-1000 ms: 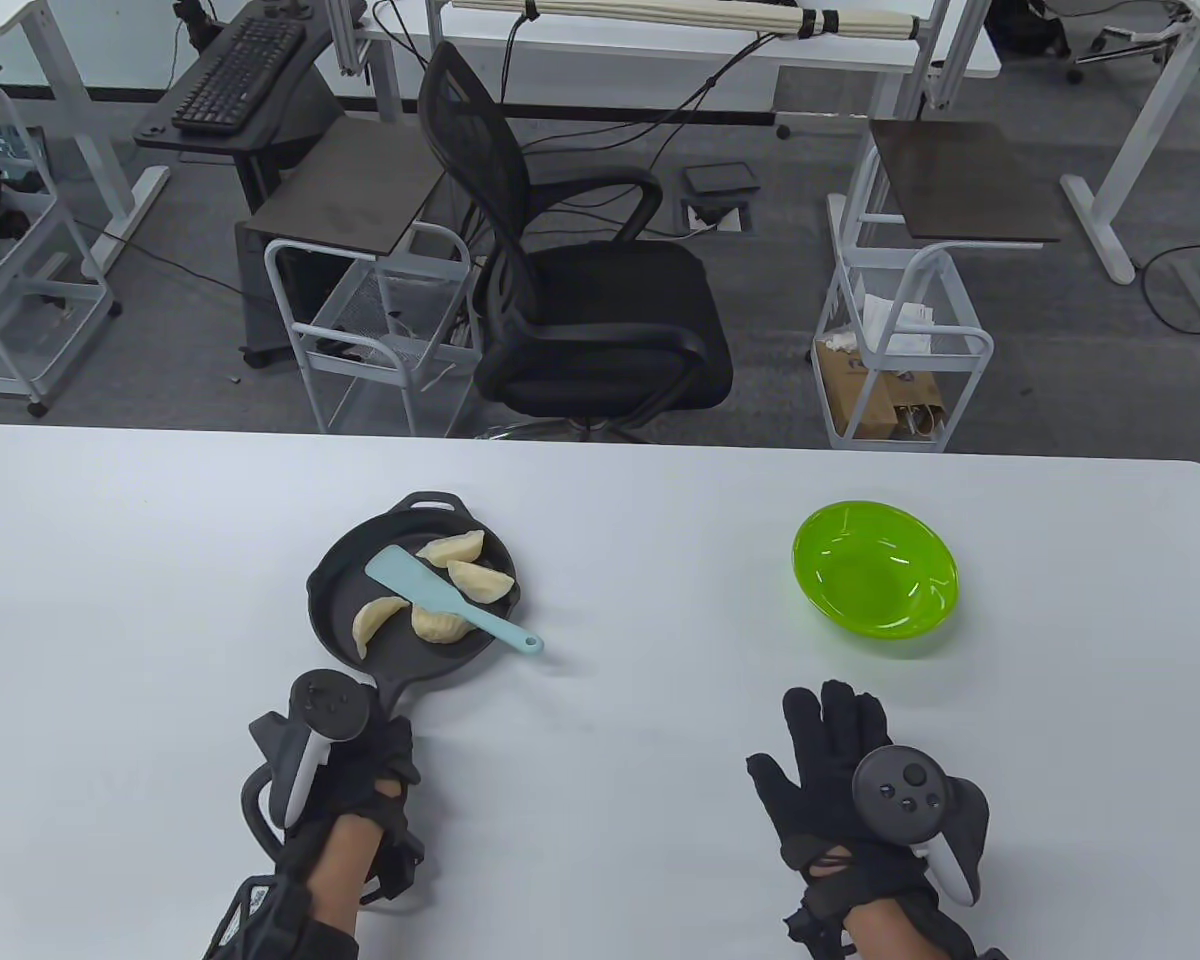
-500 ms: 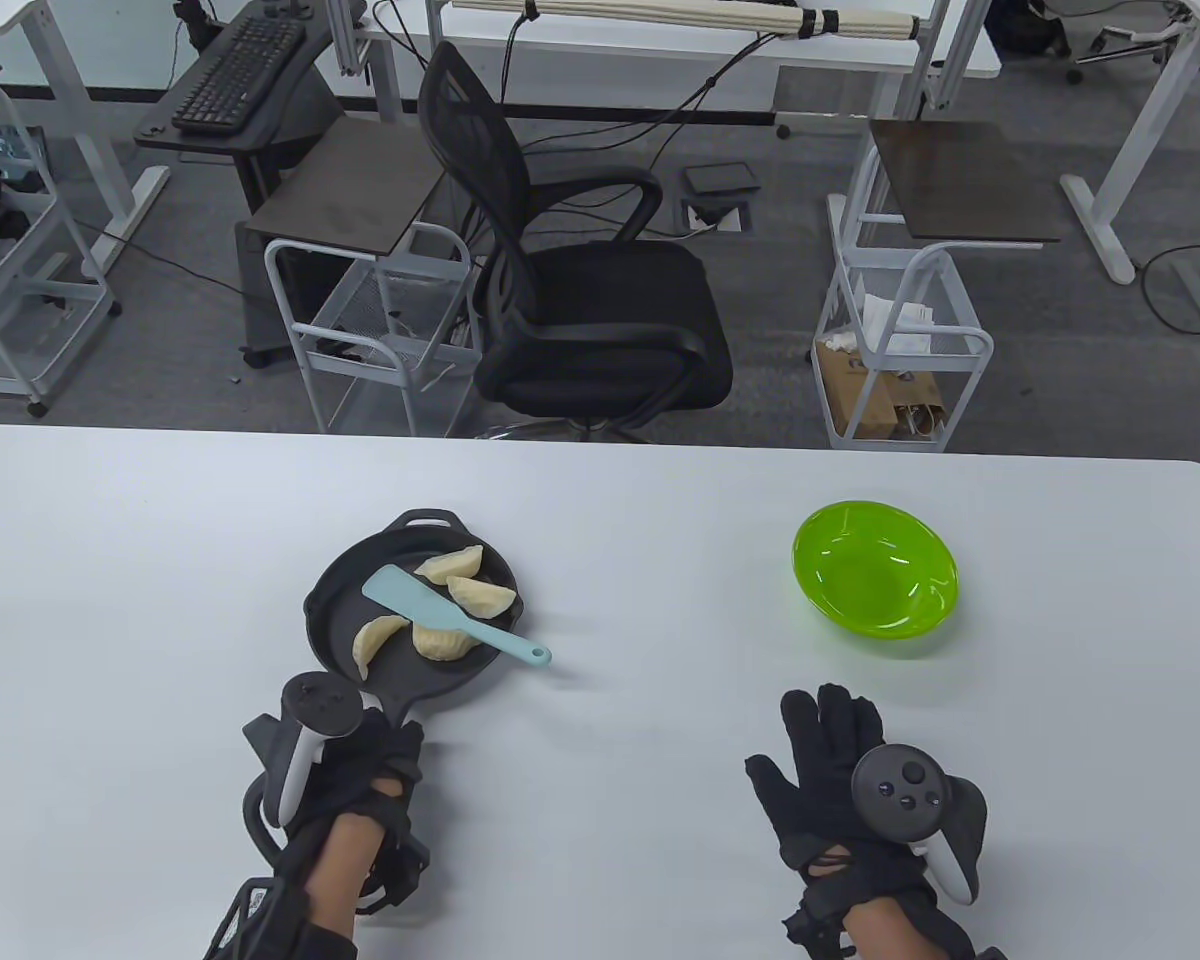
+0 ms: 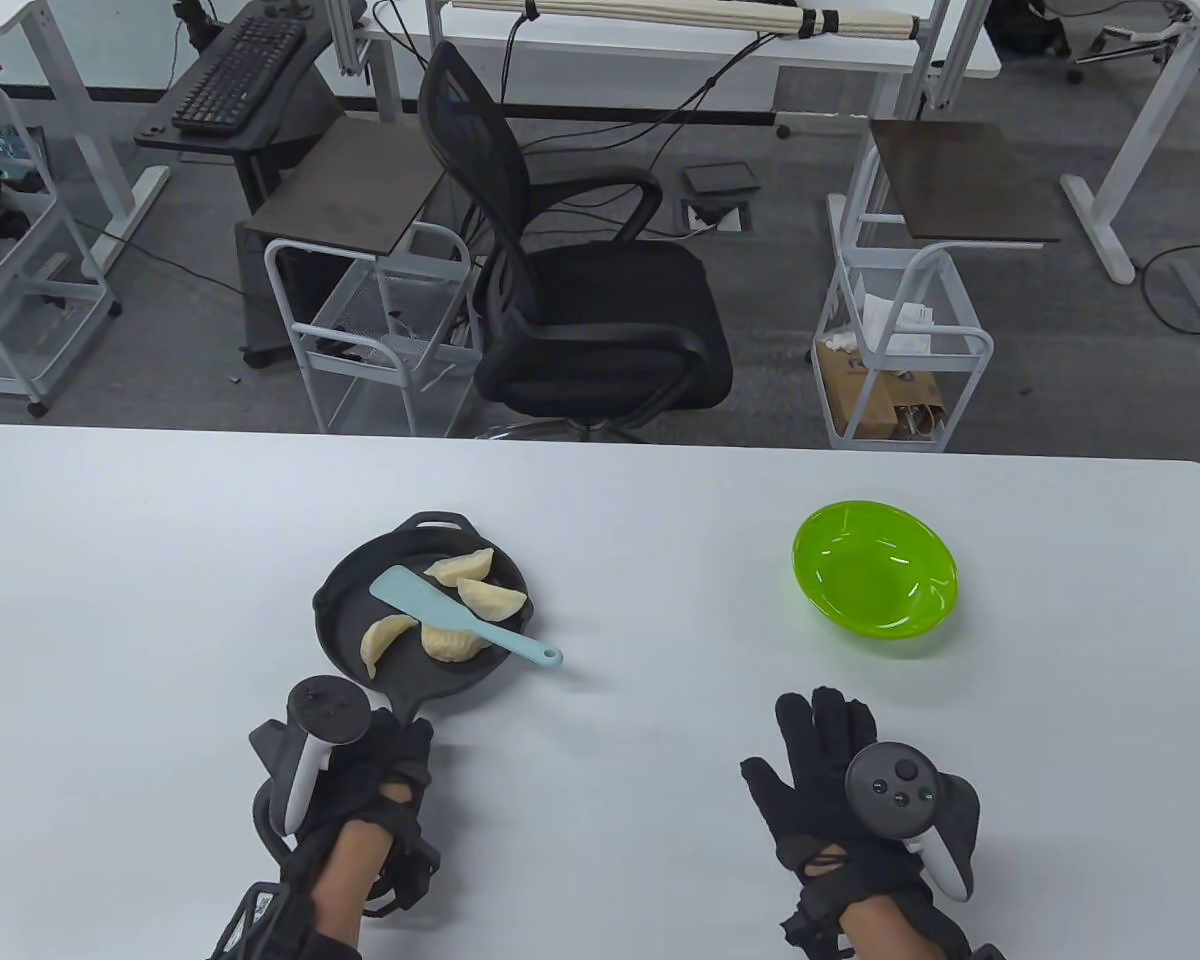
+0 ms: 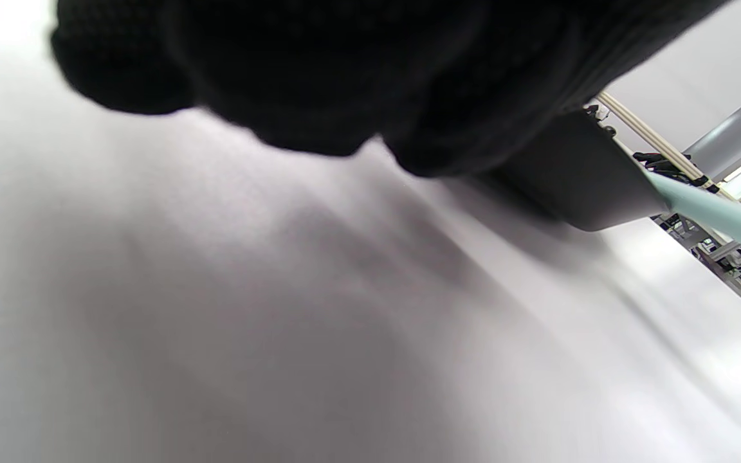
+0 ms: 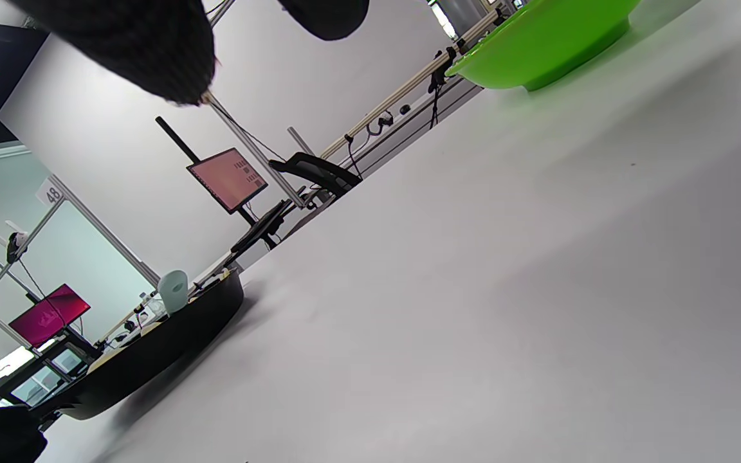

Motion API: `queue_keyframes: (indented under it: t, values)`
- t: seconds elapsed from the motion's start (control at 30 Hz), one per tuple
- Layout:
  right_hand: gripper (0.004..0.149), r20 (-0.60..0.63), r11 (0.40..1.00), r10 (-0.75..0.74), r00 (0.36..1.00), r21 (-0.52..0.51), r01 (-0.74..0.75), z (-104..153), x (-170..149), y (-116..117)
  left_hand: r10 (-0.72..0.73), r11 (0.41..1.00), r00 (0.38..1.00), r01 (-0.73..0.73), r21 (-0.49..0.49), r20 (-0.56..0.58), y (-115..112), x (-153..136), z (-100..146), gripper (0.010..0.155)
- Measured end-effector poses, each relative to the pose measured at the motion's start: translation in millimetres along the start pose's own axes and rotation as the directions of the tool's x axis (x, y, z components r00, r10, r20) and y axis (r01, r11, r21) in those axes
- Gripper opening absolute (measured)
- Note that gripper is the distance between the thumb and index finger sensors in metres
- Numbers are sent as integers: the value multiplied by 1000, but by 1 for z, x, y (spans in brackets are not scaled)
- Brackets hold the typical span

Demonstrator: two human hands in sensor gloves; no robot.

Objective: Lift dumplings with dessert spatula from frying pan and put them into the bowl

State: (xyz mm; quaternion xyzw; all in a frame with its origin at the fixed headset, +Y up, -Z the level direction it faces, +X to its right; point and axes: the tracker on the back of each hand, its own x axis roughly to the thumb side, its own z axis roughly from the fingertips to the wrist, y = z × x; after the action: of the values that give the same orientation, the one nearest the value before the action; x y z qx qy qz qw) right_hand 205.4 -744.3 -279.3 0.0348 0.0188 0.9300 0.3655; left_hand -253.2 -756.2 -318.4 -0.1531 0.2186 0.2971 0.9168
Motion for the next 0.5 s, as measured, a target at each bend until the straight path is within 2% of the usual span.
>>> queue_keyframes:
  t: [0.5]
  values:
    - [74,-3,1000,-6,1000,12,6,-1,0,2,-34,997,995,40,-60,90,-8,22,29,52]
